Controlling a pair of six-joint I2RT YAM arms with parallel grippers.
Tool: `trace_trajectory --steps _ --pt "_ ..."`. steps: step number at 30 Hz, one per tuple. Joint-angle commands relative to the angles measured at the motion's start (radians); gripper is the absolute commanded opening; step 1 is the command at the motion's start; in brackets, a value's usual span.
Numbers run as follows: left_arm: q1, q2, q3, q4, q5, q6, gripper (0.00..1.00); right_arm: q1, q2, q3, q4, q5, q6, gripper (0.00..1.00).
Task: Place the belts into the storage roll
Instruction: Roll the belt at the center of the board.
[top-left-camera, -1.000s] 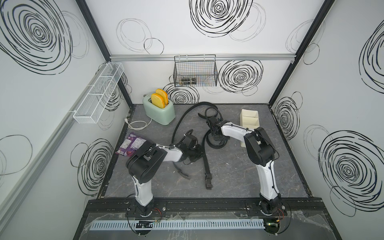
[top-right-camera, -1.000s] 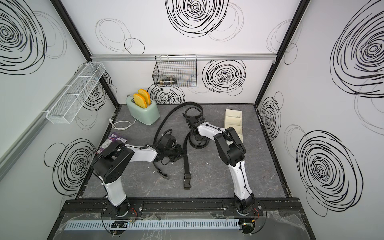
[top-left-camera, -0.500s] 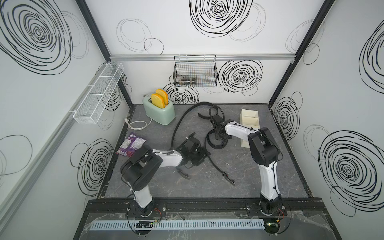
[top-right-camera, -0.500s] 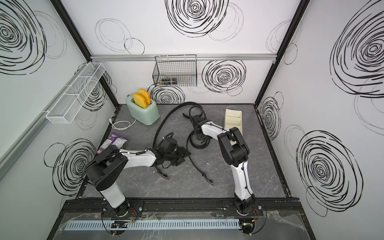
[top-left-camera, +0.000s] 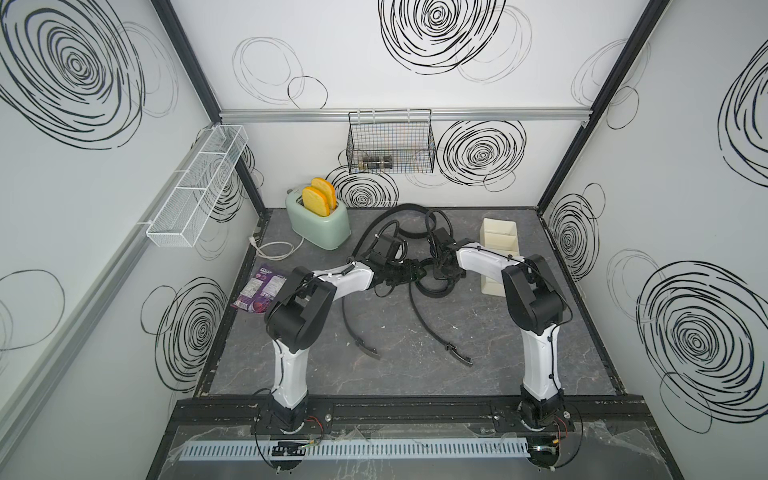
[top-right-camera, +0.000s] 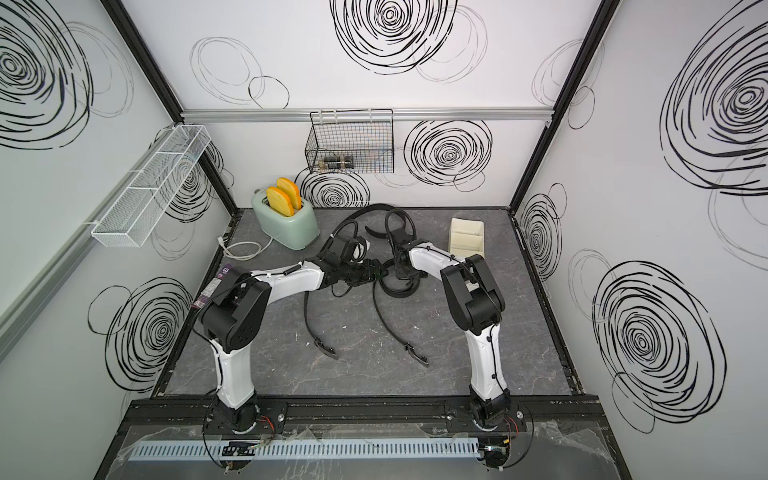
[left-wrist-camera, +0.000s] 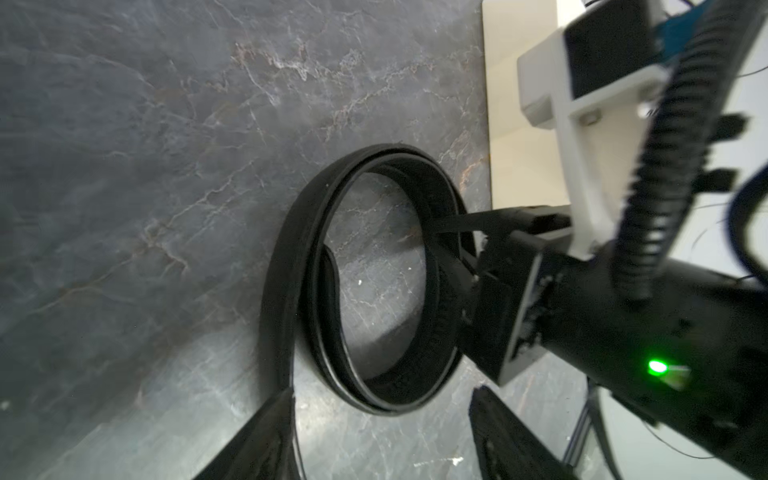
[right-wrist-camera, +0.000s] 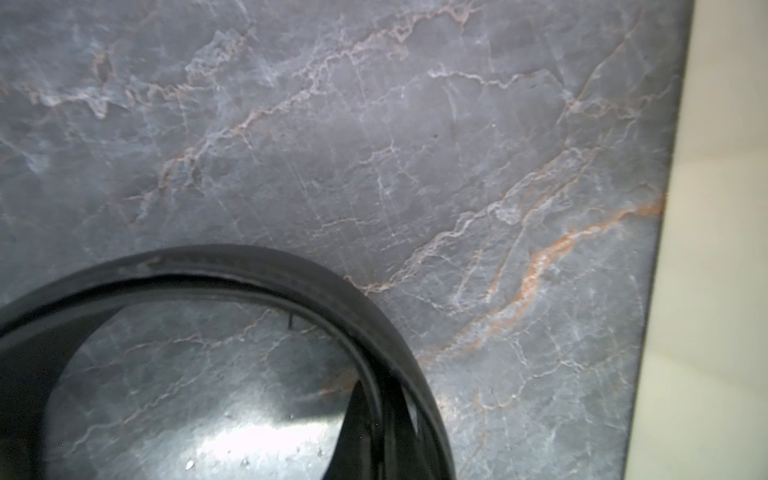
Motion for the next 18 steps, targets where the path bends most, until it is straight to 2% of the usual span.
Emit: trace_trajectory --steps 1,4,7,10,14,18 --pt "0.013 0.058 0.094 -0.082 0.040 0.144 0.72 0.003 0.064 -0.033 -0.081 -0.069 -0.004 0.00" --pt "0.009 0.110 0.172 -0.175 -0.004 0.210 0.73 0.002 0.075 -0.019 -0.093 -0.071 -0.011 0.00" --pt "0.009 0.139 0.193 -0.203 -0.018 0.215 0.72 -0.005 0.080 -0.014 -0.094 -0.084 -0.011 0.00" --pt "0.003 0.154 0.196 -0.202 -0.022 0.191 0.68 -0.012 0.084 -0.012 -0.090 -0.101 -0.010 0.00" --pt "-0.009 0.175 0.208 -0.225 -0.054 0.147 0.56 -0.016 0.092 -0.002 -0.088 -0.125 -0.007 0.00" --pt "-0.029 0.192 0.251 -0.303 -0.146 0.149 0.51 -0.019 0.074 -0.016 -0.053 -0.165 -0.009 0.00"
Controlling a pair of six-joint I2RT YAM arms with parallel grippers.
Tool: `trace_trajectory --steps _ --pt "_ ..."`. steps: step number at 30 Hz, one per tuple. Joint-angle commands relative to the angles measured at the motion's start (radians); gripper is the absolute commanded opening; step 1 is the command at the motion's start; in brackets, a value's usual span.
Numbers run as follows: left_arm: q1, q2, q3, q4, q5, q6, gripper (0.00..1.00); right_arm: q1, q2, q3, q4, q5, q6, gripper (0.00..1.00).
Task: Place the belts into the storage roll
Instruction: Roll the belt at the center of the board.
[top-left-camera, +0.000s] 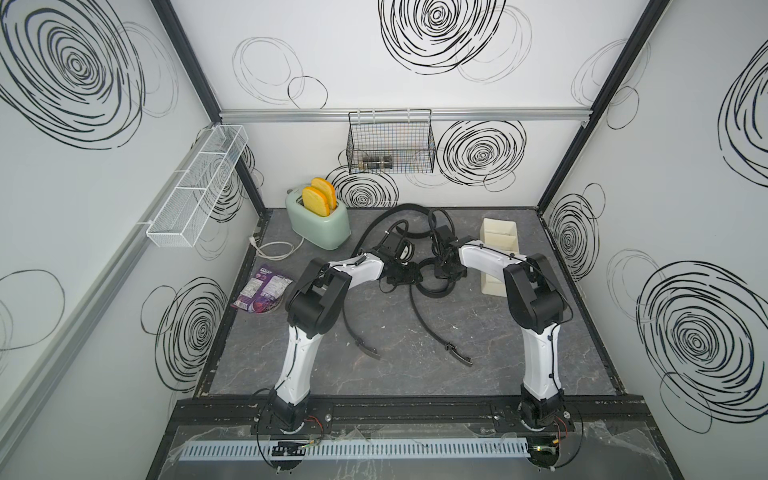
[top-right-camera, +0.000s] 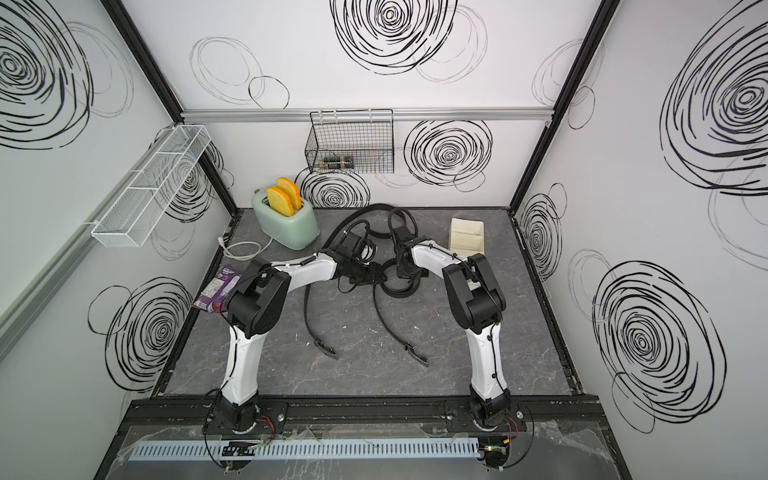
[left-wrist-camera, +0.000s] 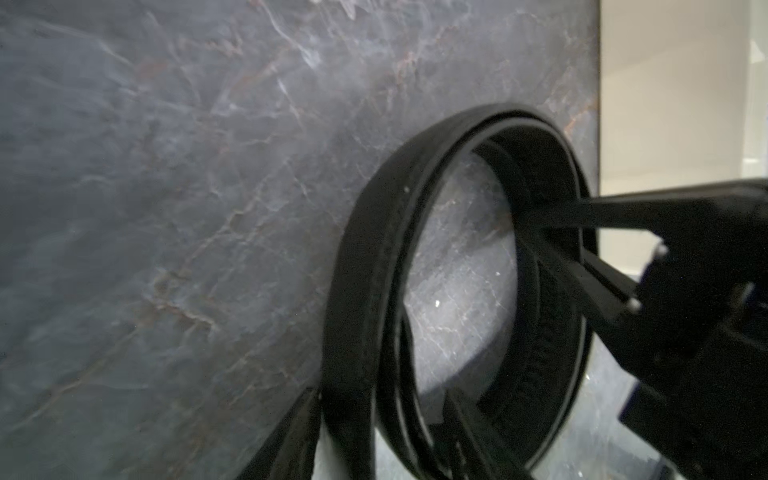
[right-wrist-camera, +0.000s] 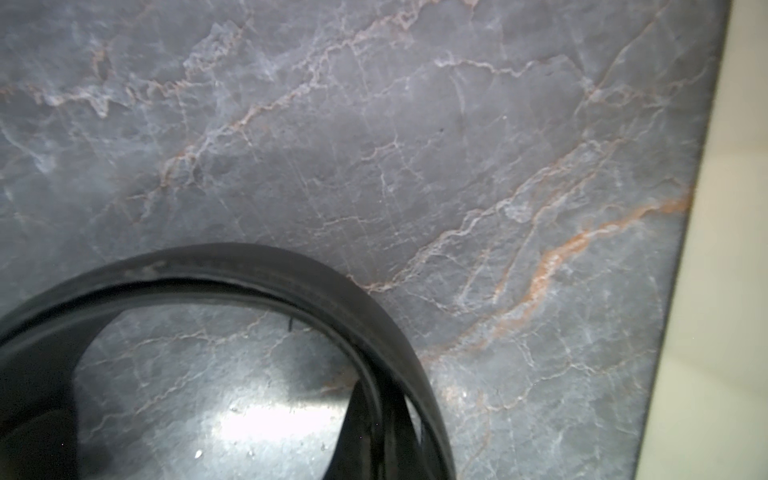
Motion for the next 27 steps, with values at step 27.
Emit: trace_trajectory --steps 27 --pt "-0.008 0.079 0.135 -0.335 -0.262 0.119 0.16 -0.013 -0.481 -0.462 0.207 -0.555 -0.070 0.31"
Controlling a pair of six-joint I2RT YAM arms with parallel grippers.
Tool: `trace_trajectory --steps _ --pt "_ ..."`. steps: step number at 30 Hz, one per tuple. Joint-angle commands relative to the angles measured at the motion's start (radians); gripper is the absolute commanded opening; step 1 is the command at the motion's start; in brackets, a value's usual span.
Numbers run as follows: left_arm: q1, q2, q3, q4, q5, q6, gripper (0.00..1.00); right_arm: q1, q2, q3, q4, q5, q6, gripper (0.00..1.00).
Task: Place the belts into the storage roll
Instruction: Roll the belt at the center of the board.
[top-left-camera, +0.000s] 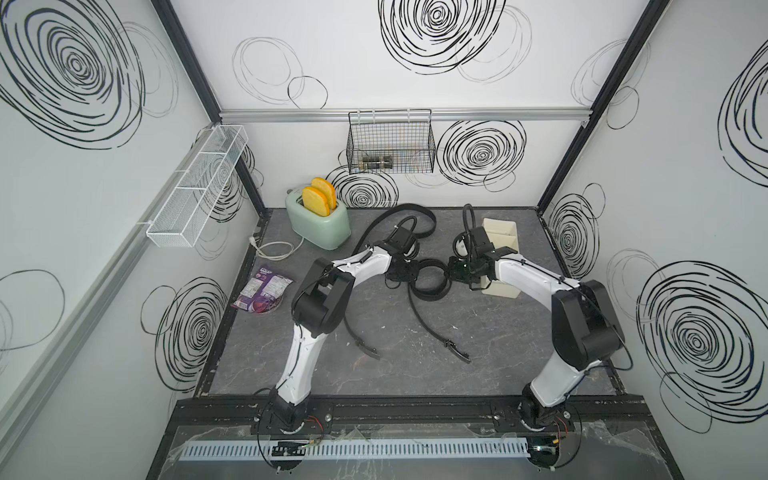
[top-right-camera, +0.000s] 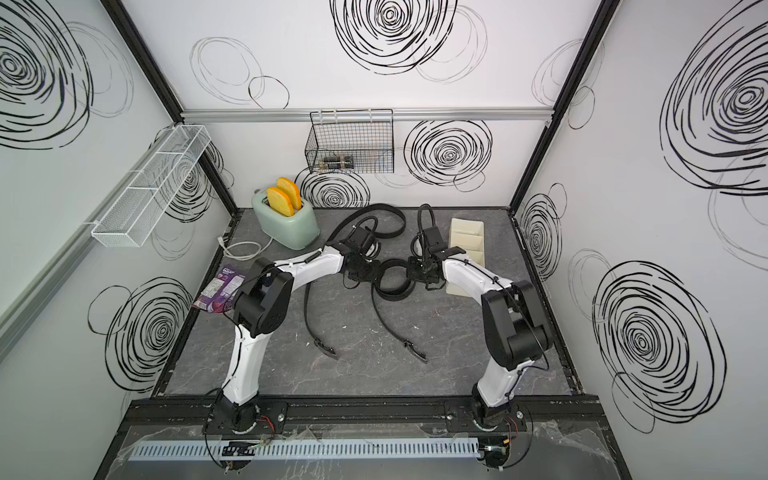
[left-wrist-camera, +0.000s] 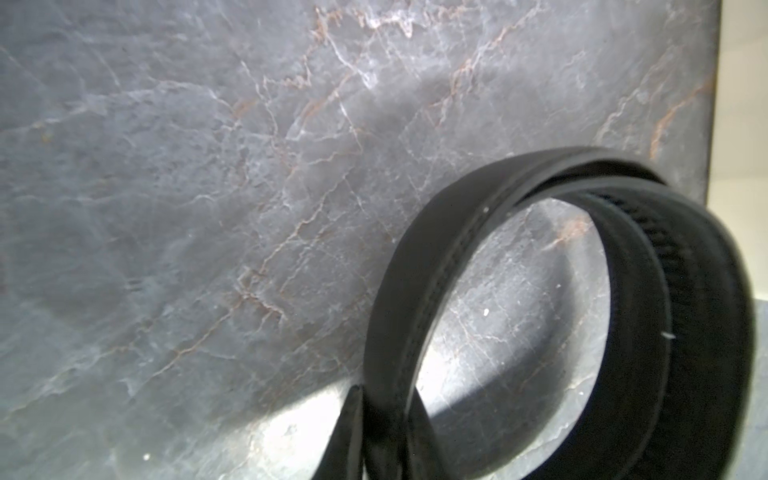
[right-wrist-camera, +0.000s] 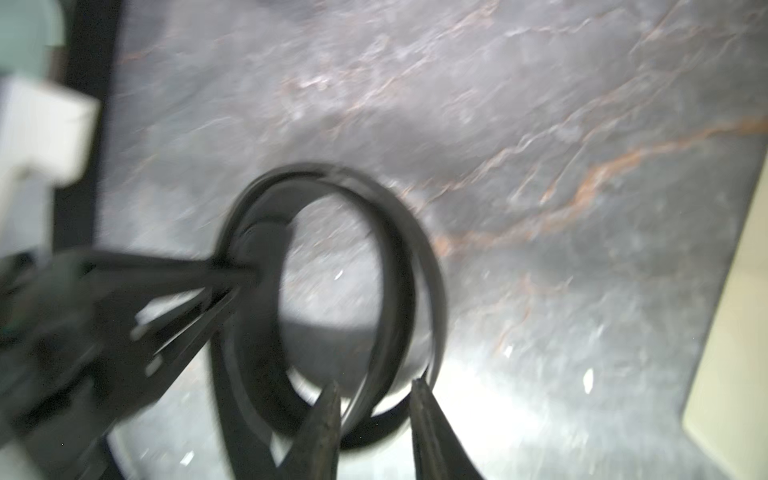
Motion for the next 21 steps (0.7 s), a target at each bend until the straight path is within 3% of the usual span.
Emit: trace_trajectory --steps 1,5,9,15,21 --pt "0.020 0.036 -0.025 -0.104 -0.065 0.050 0.16 0.102 -0.058 -0.113 0.012 -0.140 -0.010 0.31" --pt "0.026 0.016 -0.039 -0.119 -0.076 0.071 0.16 0.233 -0.092 -0.292 0.231 -0.250 0.151 0.31" --pt "0.020 -0.018 -0.077 -0.129 -0.113 0.096 0.16 0.273 -0.055 -0.404 0.364 -0.259 0.255 0.32" --pt "-0.006 -0.068 -0.147 -0.137 -0.175 0.128 0.16 0.165 -0.025 -0.483 0.343 -0.177 0.238 0.33" --pt "-0.016 -0.107 -0.208 -0.130 -0.180 0.134 0.16 0.067 -0.010 -0.396 0.184 -0.040 0.104 0.33"
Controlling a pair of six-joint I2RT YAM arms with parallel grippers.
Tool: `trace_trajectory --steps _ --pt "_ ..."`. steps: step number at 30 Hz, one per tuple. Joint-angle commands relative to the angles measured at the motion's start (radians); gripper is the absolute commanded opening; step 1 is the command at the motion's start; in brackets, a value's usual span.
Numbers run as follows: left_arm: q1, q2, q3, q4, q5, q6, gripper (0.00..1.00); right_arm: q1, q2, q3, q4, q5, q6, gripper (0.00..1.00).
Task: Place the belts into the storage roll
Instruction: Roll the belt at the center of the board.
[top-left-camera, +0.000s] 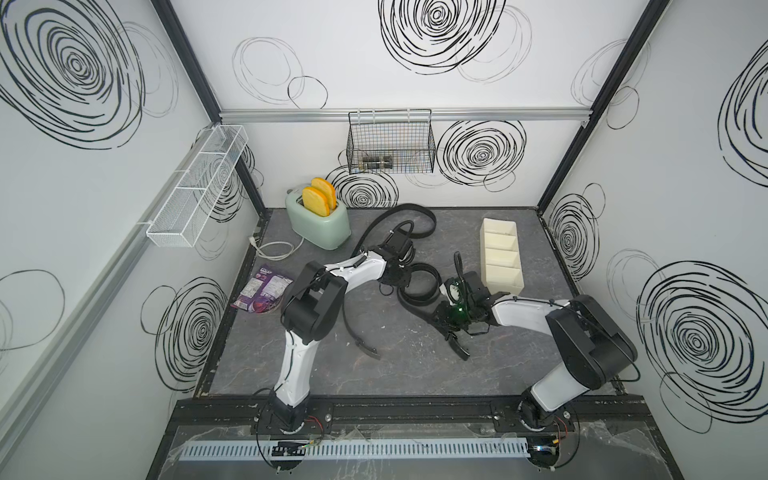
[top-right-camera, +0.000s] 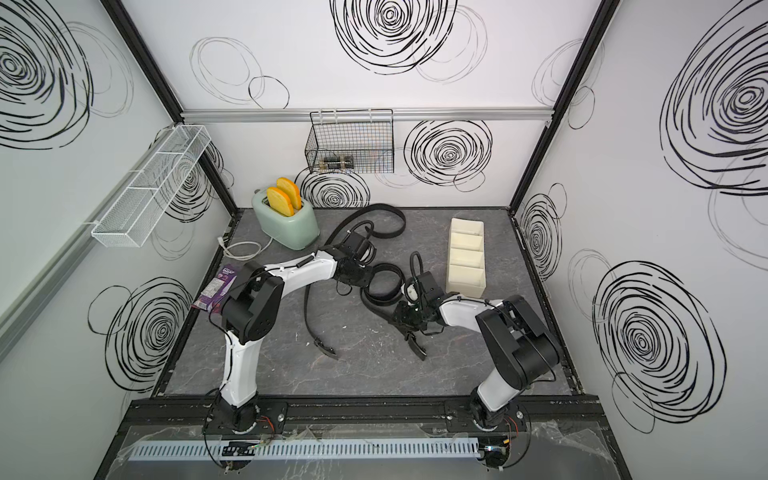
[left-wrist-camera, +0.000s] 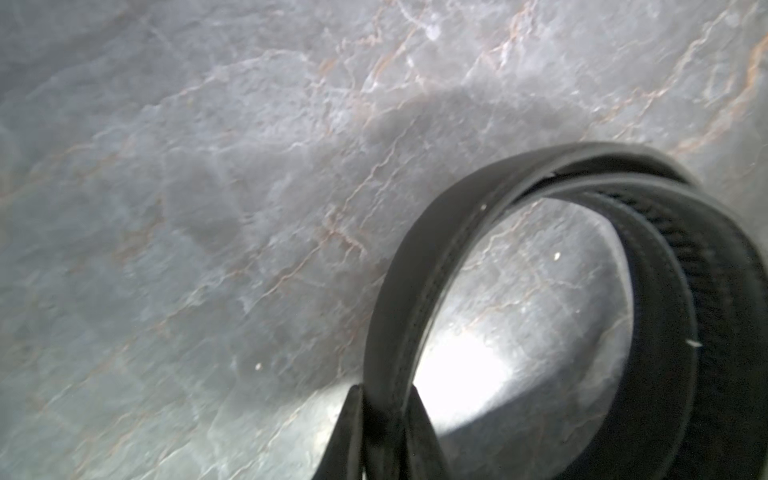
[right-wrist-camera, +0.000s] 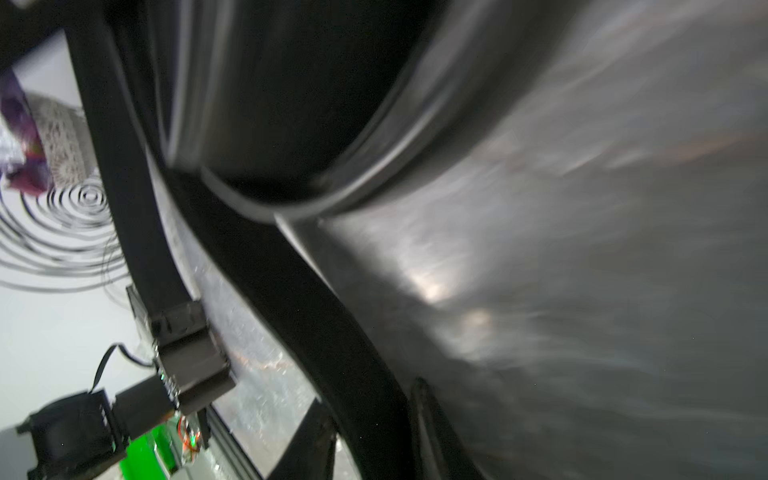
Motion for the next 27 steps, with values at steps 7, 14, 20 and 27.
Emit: trace_trajectory --steps 7,14,20,27 --pt "-0.021 -0.008 -0.069 -0.131 -0.049 0.034 0.17 -0.027 0.053 0.181 -0.350 0.396 -0.195 0.61" --pt "-0.026 0.003 -0.061 -0.127 -0.040 0.027 0.17 -0.024 -0.183 0.080 -0.195 0.320 0.261 0.73" --pt "-0.027 -0.001 -0.059 -0.127 -0.040 0.034 0.17 0.015 -0.346 -0.050 -0.011 0.454 0.797 0.73" --pt "-0.026 -0.001 -0.048 -0.139 -0.051 0.041 0.18 0.173 -0.377 -0.103 0.141 0.532 1.294 0.65"
